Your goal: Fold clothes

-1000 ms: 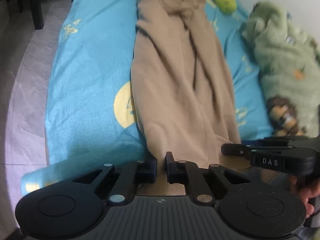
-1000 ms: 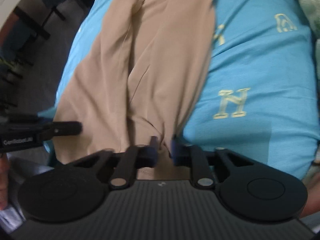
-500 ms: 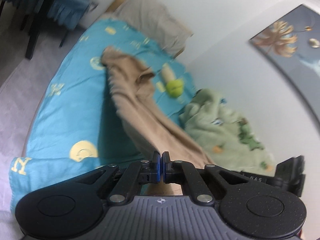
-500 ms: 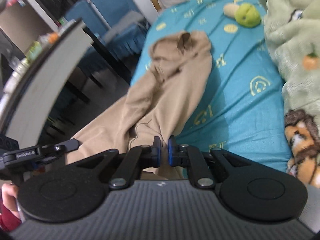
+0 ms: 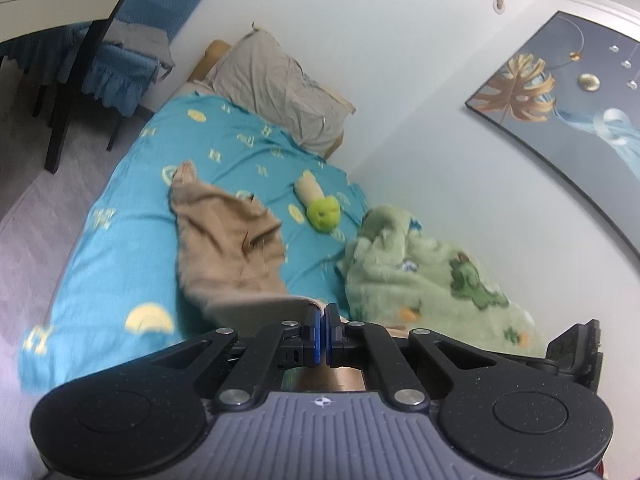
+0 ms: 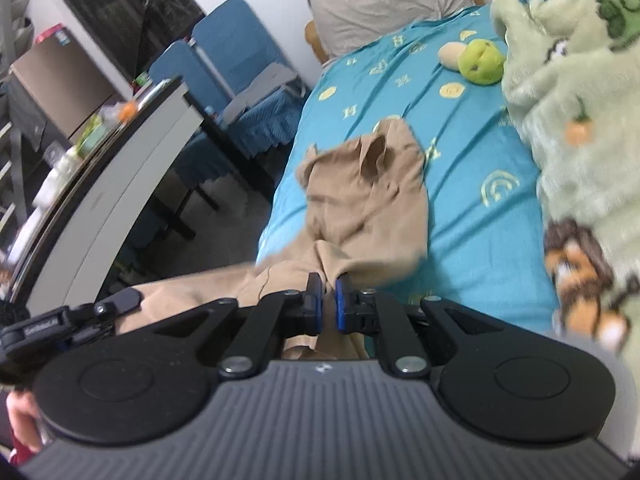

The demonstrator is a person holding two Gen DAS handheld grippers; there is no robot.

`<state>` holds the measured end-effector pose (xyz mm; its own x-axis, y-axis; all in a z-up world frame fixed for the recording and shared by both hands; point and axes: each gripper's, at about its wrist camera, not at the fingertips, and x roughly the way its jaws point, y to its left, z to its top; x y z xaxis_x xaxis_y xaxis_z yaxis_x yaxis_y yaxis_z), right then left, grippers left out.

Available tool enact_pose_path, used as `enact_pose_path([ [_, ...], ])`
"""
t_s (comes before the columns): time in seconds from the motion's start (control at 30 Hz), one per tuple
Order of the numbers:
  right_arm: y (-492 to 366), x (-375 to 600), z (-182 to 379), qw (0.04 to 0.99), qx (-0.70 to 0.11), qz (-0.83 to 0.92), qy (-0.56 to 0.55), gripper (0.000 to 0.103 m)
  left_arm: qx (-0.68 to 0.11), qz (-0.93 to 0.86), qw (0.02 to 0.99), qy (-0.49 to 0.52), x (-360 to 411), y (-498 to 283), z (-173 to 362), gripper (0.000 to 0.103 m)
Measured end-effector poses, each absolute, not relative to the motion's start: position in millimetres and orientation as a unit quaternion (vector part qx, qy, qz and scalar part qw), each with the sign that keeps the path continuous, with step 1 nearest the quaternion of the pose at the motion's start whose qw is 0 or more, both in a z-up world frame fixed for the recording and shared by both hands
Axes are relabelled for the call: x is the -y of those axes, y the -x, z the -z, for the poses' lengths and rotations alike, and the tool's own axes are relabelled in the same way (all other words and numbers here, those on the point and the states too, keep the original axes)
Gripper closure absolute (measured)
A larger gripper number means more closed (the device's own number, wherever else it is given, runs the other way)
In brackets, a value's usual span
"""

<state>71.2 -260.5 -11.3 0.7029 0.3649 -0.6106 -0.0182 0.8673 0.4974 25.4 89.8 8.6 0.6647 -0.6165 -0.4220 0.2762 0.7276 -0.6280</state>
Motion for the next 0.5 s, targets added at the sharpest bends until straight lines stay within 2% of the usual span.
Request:
enact_pose_path([
  [0.3, -217, 266, 48, 0.893, -0.382, -0.059, -0.232, 0.092, -0.314, 0.207, 0.903, 0.207, -56, -175, 22, 0.101],
  [0.5, -309, 263, 107, 0.880, -0.429, -0.037, -0.203, 0.092, -0.340, 0.174, 0.912, 0.150, -36, -269, 84, 0.100],
])
